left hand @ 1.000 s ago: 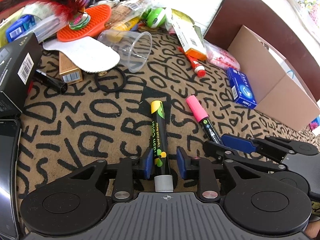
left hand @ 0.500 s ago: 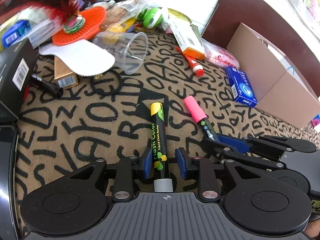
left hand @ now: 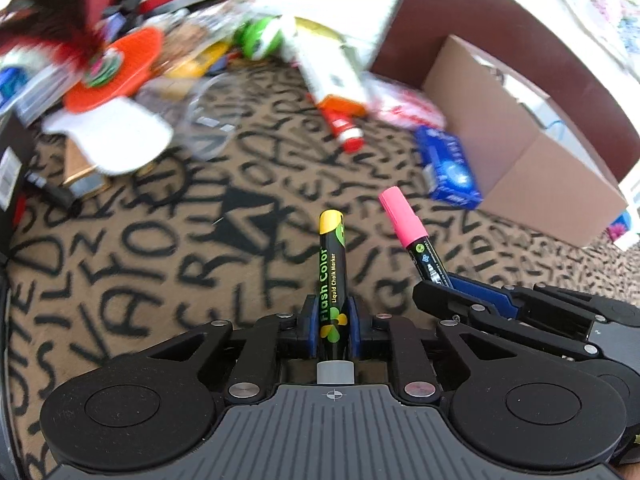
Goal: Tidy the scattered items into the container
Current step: 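Carry both markers over the cardboard box with both grippers, then open both grippers to drop the markers into the box, then withdraw both tools from the box toward the remaining items, then grasp the red toothpaste tube with the right gripper while the left gripper grasps the clear cup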
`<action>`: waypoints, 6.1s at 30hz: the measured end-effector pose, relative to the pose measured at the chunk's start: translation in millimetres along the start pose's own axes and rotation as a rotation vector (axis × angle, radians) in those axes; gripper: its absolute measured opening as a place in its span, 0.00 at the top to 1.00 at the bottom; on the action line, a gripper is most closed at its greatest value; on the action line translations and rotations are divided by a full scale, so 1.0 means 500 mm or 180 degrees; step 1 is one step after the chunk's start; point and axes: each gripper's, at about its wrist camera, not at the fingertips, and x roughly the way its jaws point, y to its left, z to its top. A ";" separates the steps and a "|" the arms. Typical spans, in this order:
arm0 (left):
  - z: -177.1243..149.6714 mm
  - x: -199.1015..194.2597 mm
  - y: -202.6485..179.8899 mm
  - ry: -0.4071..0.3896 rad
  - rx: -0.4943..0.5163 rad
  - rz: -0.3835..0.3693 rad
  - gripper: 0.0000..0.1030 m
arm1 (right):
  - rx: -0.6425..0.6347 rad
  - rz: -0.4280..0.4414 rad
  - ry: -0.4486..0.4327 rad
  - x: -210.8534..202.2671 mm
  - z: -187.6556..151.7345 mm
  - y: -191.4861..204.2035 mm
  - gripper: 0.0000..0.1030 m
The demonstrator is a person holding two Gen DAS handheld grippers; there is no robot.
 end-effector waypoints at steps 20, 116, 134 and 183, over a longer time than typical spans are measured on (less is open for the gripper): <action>0.257 0.002 -0.309 -0.0501 0.0583 -0.0904 0.87 | 0.0422 -0.0729 -0.0915 -0.151 0.123 -0.230 0.83; 0.069 -0.012 0.041 -0.0514 -0.0201 -0.0460 0.00 | -0.0188 -0.0318 -0.0354 0.021 0.082 0.000 0.01; 0.158 0.021 0.153 -0.0908 -0.0394 0.0126 0.23 | -0.0093 -0.0284 -0.0140 0.139 0.114 0.004 0.01; 0.088 0.033 0.101 -0.0315 -0.0219 -0.0055 0.99 | 0.0165 -0.0344 0.0034 0.114 0.072 -0.052 0.71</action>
